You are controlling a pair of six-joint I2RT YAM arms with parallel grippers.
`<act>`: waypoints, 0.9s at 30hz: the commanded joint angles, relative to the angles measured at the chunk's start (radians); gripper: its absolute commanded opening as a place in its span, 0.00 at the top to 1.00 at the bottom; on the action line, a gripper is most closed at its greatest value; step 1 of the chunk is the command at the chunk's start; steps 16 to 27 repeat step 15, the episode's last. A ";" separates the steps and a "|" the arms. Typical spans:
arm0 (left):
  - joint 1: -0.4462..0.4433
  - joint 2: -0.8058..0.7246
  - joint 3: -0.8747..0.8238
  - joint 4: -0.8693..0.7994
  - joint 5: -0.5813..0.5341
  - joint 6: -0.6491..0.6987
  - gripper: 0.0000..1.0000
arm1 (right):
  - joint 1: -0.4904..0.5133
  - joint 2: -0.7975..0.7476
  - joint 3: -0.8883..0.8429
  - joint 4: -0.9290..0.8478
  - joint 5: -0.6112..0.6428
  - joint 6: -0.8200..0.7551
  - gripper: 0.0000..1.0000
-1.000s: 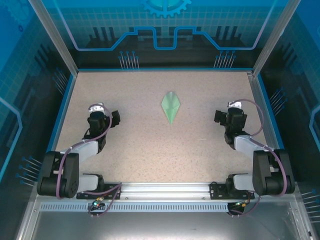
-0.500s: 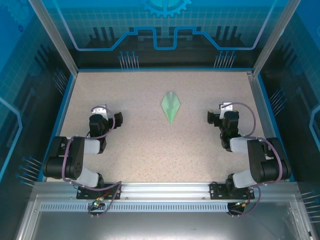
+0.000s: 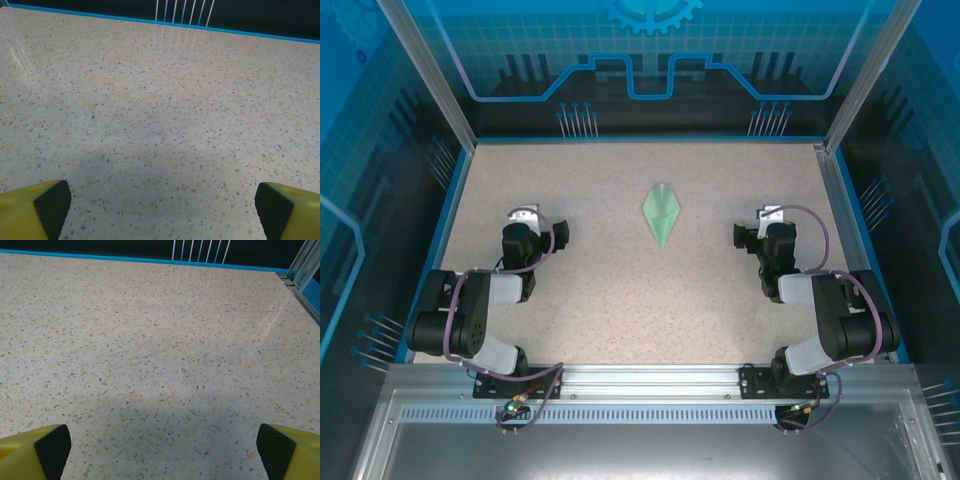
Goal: Fold a paper plane with a square sheet of paper (pick it up from the middle)
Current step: Reset both arms
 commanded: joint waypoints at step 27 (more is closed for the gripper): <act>-0.010 0.011 0.027 -0.021 0.025 0.045 0.02 | 0.013 0.007 0.012 0.036 0.005 -0.004 0.01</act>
